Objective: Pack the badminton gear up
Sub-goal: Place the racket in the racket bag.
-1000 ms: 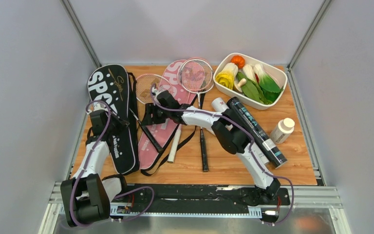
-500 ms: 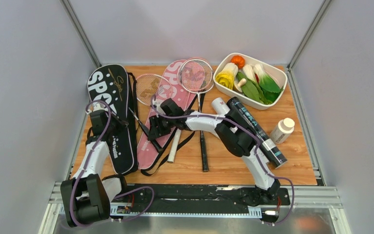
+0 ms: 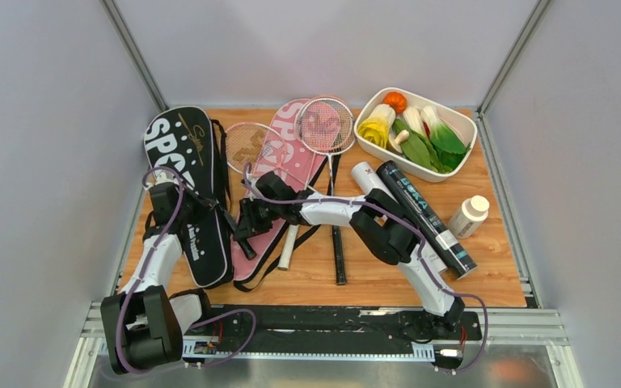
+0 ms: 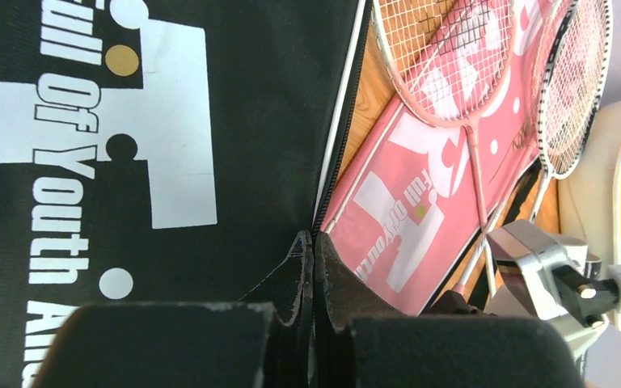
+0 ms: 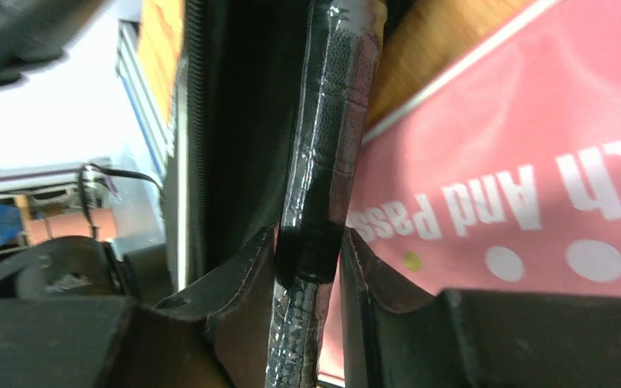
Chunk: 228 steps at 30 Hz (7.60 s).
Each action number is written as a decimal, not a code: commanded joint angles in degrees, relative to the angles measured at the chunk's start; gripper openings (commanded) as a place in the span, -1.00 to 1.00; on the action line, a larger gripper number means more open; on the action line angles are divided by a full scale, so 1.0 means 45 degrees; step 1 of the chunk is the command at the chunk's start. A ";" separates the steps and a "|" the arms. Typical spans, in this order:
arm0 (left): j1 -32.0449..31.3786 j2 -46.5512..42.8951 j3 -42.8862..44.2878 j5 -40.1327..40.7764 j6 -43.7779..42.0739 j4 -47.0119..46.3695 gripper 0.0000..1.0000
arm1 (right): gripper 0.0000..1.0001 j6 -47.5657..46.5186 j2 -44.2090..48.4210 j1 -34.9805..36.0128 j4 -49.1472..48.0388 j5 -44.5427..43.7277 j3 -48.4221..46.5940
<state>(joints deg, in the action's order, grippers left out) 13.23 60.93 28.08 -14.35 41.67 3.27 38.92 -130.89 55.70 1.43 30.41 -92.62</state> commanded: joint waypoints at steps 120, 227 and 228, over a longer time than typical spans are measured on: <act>0.0143 -0.1619 -0.0258 -0.1390 0.1393 -0.0842 -1.00 | -1.00 -0.0856 0.3108 0.0006 -0.0430 -0.6988 -0.1630; -0.0851 -0.3472 -0.1420 -0.1764 0.0145 0.1141 -1.00 | 0.20 -0.2215 0.2219 -0.0417 -0.0923 -0.2532 0.3254; -0.0851 -0.3439 -0.1427 -0.1746 0.0167 0.1115 -1.00 | 0.12 -0.2129 0.2154 -0.0392 -0.0950 -0.2368 0.3269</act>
<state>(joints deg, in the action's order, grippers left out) 9.04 45.28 22.00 -20.78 40.91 11.51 30.48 -121.34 53.19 -4.86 17.08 -78.02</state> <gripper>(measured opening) 0.026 0.615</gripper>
